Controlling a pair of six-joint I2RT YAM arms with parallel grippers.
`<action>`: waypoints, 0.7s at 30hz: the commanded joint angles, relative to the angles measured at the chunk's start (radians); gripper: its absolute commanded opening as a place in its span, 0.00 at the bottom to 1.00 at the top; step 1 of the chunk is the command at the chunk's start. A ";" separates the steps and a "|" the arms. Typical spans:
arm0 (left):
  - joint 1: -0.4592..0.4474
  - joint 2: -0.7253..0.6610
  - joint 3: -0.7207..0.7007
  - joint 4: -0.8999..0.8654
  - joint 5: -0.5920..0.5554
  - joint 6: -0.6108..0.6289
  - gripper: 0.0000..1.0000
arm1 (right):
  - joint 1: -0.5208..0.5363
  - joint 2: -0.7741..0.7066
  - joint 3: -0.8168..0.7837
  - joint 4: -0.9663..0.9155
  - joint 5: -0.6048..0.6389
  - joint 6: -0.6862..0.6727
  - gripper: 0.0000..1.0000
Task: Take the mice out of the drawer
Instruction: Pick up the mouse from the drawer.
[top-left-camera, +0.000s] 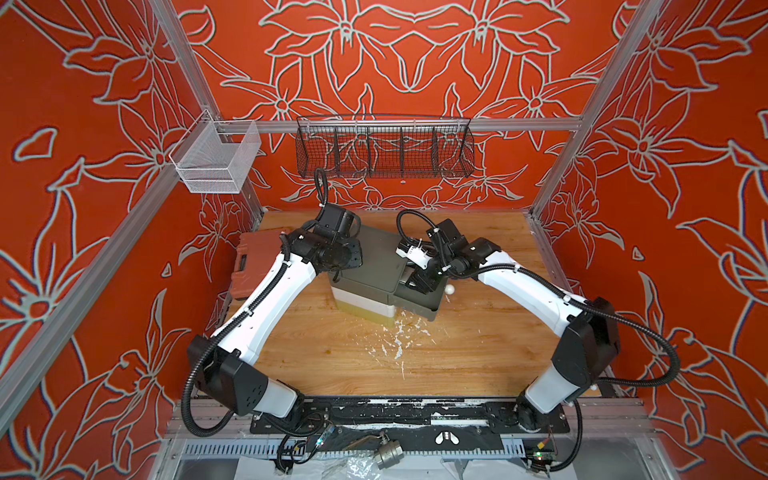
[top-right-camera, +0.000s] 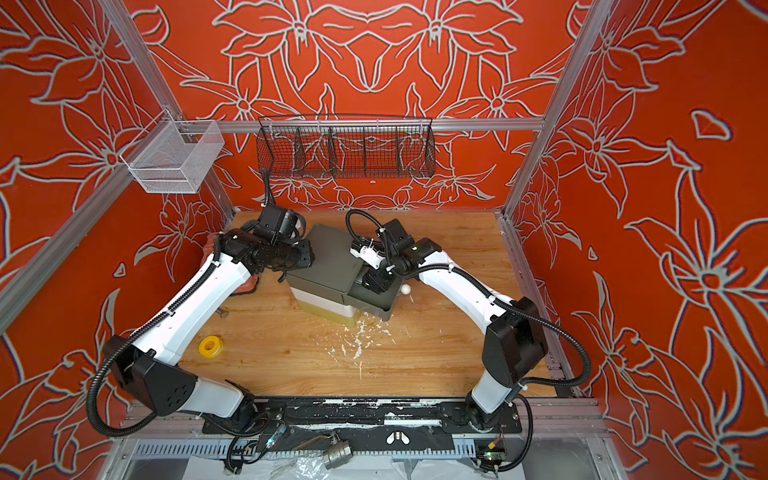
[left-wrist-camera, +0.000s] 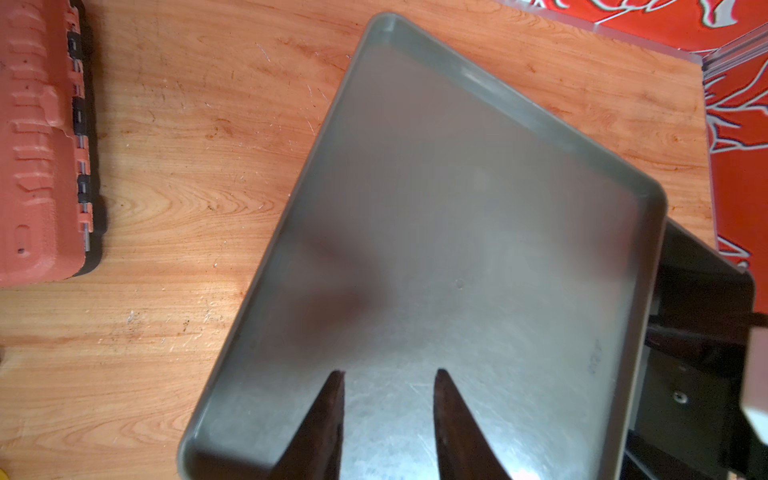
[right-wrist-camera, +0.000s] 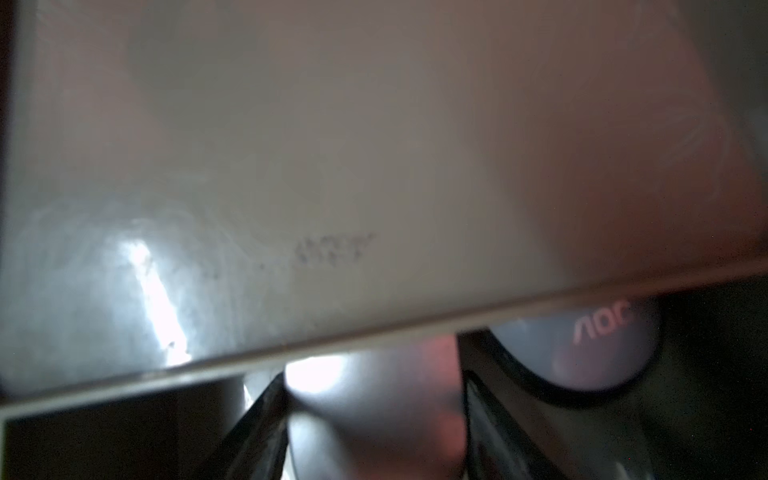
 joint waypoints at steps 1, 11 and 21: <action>0.004 0.011 0.028 -0.011 0.005 0.003 0.35 | -0.015 -0.047 -0.022 -0.048 -0.008 -0.027 0.64; 0.004 0.026 0.041 -0.012 0.034 0.002 0.35 | -0.012 0.016 0.037 -0.134 -0.005 -0.069 0.71; 0.004 0.038 0.060 -0.002 0.080 0.001 0.35 | 0.000 0.111 0.131 -0.160 -0.027 -0.083 0.81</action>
